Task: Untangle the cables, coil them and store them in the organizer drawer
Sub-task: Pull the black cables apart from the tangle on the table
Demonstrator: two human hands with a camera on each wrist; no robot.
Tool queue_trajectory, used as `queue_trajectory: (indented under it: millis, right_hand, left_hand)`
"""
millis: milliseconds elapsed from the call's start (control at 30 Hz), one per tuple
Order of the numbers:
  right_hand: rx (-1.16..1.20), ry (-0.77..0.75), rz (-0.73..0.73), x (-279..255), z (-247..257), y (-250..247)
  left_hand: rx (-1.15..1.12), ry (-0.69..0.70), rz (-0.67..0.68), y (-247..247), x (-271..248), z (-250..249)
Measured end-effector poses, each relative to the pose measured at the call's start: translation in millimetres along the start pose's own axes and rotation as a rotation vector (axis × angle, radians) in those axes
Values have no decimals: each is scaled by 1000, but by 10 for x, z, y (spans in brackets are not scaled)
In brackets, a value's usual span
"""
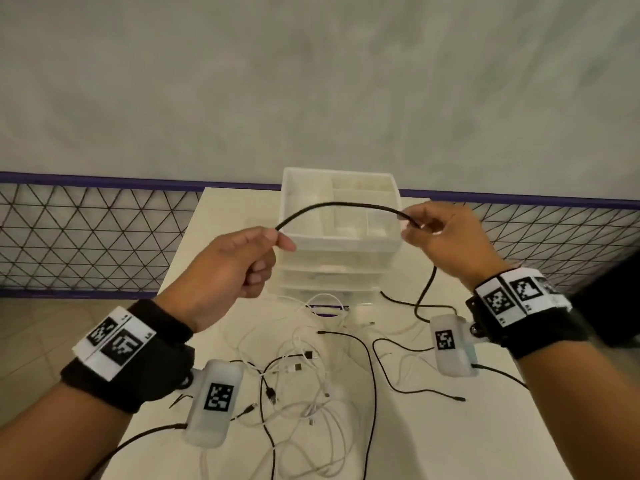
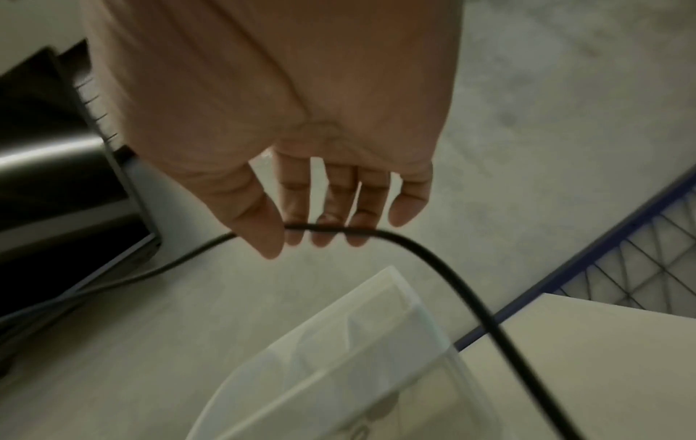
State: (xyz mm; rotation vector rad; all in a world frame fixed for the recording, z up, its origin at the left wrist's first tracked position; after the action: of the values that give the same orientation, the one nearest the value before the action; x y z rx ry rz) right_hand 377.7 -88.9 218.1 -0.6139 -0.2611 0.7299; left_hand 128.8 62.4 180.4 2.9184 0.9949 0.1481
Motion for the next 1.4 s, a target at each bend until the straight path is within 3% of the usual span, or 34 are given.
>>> queue_trajectory:
  millis: [100, 200, 233, 300, 367, 467, 533, 633, 767, 867, 933, 1067, 1200, 1300, 1400]
  right_hand:
    - [-178, -153, -42, -222, 204, 271]
    - [-12, -463, -174, -678, 538, 507]
    - [34, -485, -79, -795, 529, 689]
    - [-36, -404, 304, -980, 271, 1270]
    - [-365, -239, 671, -1207, -346, 1841]
    - [-802, 74, 934, -1479, -1397, 2153]
    - [-819, 148, 897, -1470, -1718, 2162]
    - [-758, 149, 652, -1205, -1850, 2025]
    - [-669, 163, 485, -991, -1865, 1955]
    - [-628, 76, 403, -993, -1613, 2000]
    - [-627, 46, 442, -1063, -1435, 2063]
    - [-611, 53, 795, -1368, -1320, 2315]
    - [-607, 54, 1023, -1645, -1424, 2447]
    - [-630, 91, 999, -1655, -1620, 2429]
    - [-657, 83, 853, -1490, -1762, 2371]
  left_hand:
    - [152, 26, 42, 178, 32, -26]
    - [321, 31, -5, 268, 83, 93]
    - [348, 24, -74, 218, 97, 139]
    - [385, -17, -227, 52, 106, 212]
    - [358, -56, -329, -107, 94, 244]
    - [401, -41, -271, -242, 58, 254]
    - [621, -74, -100, -282, -50, 410]
    - [916, -285, 189, -325, -404, 1054]
    - [1117, -460, 302, -389, -881, 1865]
    - [1073, -571, 249, -432, -1116, 2231]
    - [1023, -573, 183, -395, -1151, 2300]
    - [1070, -483, 15, -380, -961, 2301]
    - [1067, -586, -65, -555, -901, 2406]
    - [1105, -589, -178, -713, -907, 2361]
    - [1133, -686, -171, -833, -936, 2412]
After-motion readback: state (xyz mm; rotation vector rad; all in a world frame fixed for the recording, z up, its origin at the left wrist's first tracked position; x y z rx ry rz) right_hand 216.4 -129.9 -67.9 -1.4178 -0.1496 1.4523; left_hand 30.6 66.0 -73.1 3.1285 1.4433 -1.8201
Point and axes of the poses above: each hand's wrist, its own x-axis towards the middle knuckle, its own y-axis out of the palm, z = x × y, the point moved 8 cm from there along x, towards the middle knuckle, and after that the axes turned 9 degrees about y, right-handed, at the moved point
